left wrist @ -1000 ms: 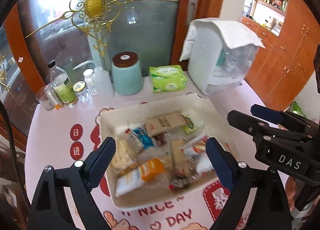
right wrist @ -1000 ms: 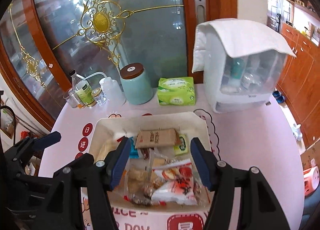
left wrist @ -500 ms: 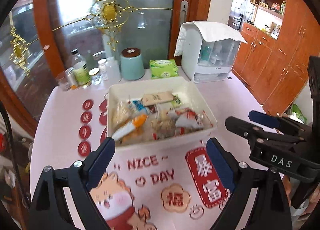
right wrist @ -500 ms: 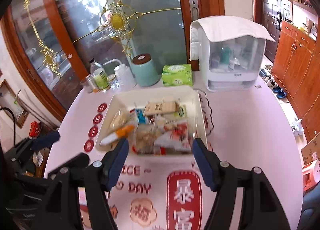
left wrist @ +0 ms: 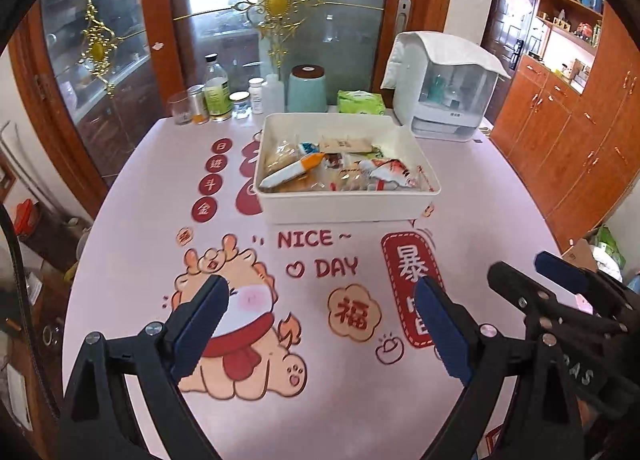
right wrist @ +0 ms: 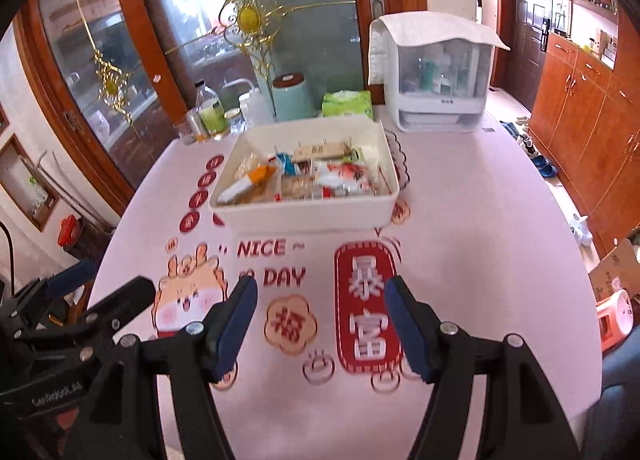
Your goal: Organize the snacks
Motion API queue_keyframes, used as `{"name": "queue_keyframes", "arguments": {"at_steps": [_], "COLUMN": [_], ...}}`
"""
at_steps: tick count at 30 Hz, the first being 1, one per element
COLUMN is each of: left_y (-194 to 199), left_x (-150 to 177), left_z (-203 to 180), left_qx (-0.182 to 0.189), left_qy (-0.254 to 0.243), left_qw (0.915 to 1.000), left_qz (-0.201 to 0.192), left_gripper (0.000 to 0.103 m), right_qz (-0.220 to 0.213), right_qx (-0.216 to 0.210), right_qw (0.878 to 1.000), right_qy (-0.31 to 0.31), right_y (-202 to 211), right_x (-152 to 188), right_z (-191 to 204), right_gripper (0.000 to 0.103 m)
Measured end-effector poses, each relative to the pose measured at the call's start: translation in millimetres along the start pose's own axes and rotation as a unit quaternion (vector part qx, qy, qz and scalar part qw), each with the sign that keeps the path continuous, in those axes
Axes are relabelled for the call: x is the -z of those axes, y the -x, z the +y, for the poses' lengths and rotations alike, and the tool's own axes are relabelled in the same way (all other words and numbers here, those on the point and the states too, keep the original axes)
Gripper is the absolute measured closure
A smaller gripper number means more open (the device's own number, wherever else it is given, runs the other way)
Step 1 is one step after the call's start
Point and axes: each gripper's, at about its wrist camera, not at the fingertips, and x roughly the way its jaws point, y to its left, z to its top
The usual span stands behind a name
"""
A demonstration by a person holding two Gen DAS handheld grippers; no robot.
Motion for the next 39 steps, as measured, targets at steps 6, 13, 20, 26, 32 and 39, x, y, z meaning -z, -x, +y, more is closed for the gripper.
{"name": "queue_keyframes", "arguments": {"at_steps": [6, 13, 20, 26, 32, 39], "left_y": [9.9, 13.8, 16.5, 17.7, 17.3, 15.6], "left_x": [20.7, 33.6, 39.7, 43.1, 45.5, 47.5], "left_z": [-2.8, -8.5, -7.8, -9.2, -8.3, -7.6], "left_qx": [-0.014, -0.03, -0.056, -0.059, -0.056, -0.052], "left_qy": [-0.004, -0.007, 0.0, 0.003, 0.011, 0.015], "left_qw": [0.9999, 0.9995, 0.9984, 0.9982, 0.9984, 0.9985], "left_qz": [-0.006, -0.002, 0.002, 0.002, 0.005, 0.009], "left_gripper": [0.009, 0.009, 0.009, 0.009, 0.009, 0.009], "right_qz": [0.0, 0.0, 0.013, 0.012, 0.011, 0.014], "right_qx": [0.024, 0.041, 0.045, 0.047, 0.049, 0.051], "right_qw": [1.0, 0.999, 0.999, 0.999, 0.999, 0.999], "right_qy": [0.005, -0.006, 0.004, 0.006, 0.006, 0.007], "right_y": [16.1, 23.2, 20.6, 20.7, 21.4, 21.6], "right_x": [25.1, 38.1, 50.6, 53.7, 55.2, 55.3], "right_z": [9.2, 6.5, 12.4, 12.9, 12.8, 12.0], "right_gripper": [0.036, 0.036, 0.036, 0.036, 0.036, 0.036]}}
